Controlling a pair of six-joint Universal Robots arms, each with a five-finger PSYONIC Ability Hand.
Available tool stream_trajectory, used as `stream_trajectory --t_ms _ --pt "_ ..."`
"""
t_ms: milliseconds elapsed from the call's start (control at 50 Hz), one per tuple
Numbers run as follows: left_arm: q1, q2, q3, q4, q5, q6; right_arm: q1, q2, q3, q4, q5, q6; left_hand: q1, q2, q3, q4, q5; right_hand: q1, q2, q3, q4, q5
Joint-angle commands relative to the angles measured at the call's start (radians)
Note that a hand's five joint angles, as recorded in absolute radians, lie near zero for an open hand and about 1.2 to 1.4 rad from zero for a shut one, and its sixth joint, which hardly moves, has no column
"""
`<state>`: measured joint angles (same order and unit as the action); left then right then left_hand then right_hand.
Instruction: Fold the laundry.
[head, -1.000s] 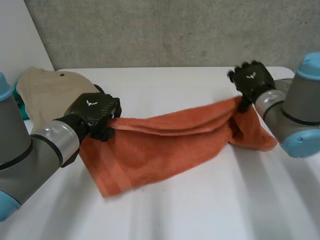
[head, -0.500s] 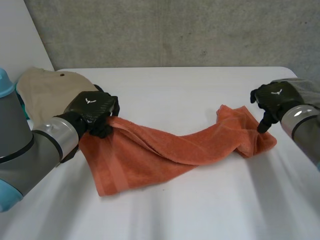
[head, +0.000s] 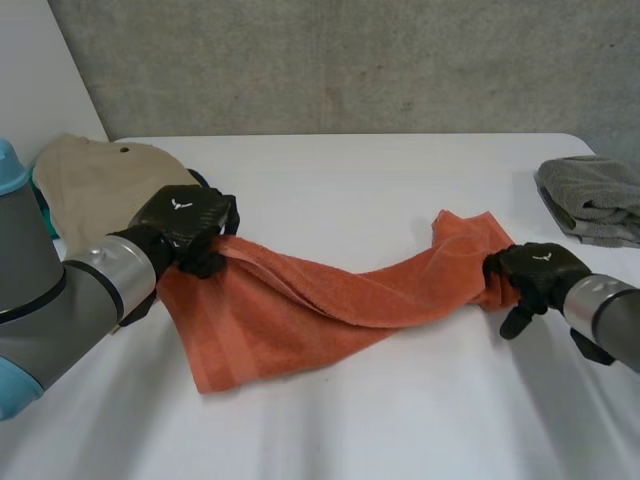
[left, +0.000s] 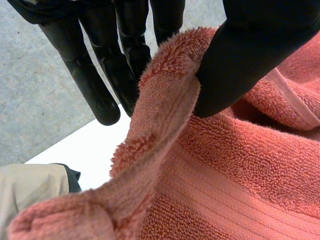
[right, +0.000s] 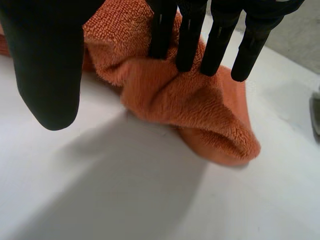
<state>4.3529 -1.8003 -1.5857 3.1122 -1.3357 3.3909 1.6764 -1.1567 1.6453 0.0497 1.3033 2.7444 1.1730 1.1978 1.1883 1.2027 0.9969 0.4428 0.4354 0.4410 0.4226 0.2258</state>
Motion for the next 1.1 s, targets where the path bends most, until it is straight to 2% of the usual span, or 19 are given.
stream_trajectory --t_ms 20,260,340,360,420,520,580,660,760,820,940,1040,1100 --pt "0.005 -0.019 0.004 0.022 0.0 0.004 0.055 0.104 -0.067 -0.143 0.063 0.029 0.223 0.198 0.208 0.194 0.225 0.011 0.018 0.012 0.031 0.053" --pt "0.016 -0.091 0.042 0.036 -0.003 0.025 0.091 0.293 -0.257 -0.174 0.103 -0.031 0.223 0.198 0.208 0.194 0.225 0.219 0.226 0.221 0.239 0.261" --pt "0.025 -0.125 0.068 0.037 -0.003 0.038 0.088 0.331 -0.312 -0.194 0.123 -0.054 0.223 0.198 0.208 0.194 0.225 0.605 0.613 0.607 0.626 0.648" --pt "0.03 -0.14 0.082 0.04 -0.003 0.047 0.088 0.336 -0.334 -0.211 0.128 -0.061 0.223 0.198 0.208 0.194 0.225 0.95 0.957 0.951 0.97 0.992" --pt "0.039 -0.165 0.122 0.052 -0.005 0.062 0.089 0.331 -0.386 -0.243 0.128 -0.075 0.223 0.198 0.208 0.194 0.225 0.953 0.961 0.955 0.974 0.996" --pt "0.068 -0.191 0.318 0.124 -0.02 0.077 0.085 0.311 -0.608 -0.356 0.113 -0.092 0.223 0.198 0.208 0.194 0.225 0.953 0.961 0.955 0.974 0.996" --pt "0.079 -0.172 0.412 0.17 -0.04 0.059 0.077 0.313 -0.725 -0.418 0.099 -0.089 0.223 0.198 0.208 0.194 0.225 0.953 0.961 0.955 0.974 0.996" --pt "0.091 -0.11 0.504 0.281 -0.094 -0.021 0.046 0.314 -0.899 -0.519 0.079 -0.051 0.223 0.198 0.208 0.194 0.225 0.953 0.961 0.955 0.974 0.996" --pt "0.099 -0.013 0.487 0.442 -0.109 -0.14 0.007 0.299 -0.992 -0.536 -0.002 0.067 0.223 0.198 0.208 0.194 0.225 0.953 0.961 0.955 0.974 0.996" --pt "0.099 0.013 0.431 0.442 -0.085 -0.162 -0.009 0.276 -0.978 -0.489 -0.051 0.101 0.223 0.198 0.208 0.194 0.225 0.953 0.961 0.955 0.974 0.996" --pt "0.108 0.056 0.221 0.398 -0.011 -0.159 -0.05 0.215 -0.843 -0.306 -0.206 0.095 0.223 0.198 0.208 0.194 0.225 0.953 0.961 0.955 0.974 0.996" --pt "0.117 0.036 0.043 0.396 -0.008 -0.128 -0.09 0.213 -0.708 -0.157 -0.289 0.017 0.223 0.198 0.208 0.194 0.225 0.953 0.961 0.955 0.974 0.996" --pt "0.119 -0.026 -0.034 0.41 -0.002 -0.093 -0.119 0.244 -0.615 -0.056 -0.337 -0.13 0.223 0.198 0.208 0.194 0.225 0.953 0.961 0.955 0.974 0.996"
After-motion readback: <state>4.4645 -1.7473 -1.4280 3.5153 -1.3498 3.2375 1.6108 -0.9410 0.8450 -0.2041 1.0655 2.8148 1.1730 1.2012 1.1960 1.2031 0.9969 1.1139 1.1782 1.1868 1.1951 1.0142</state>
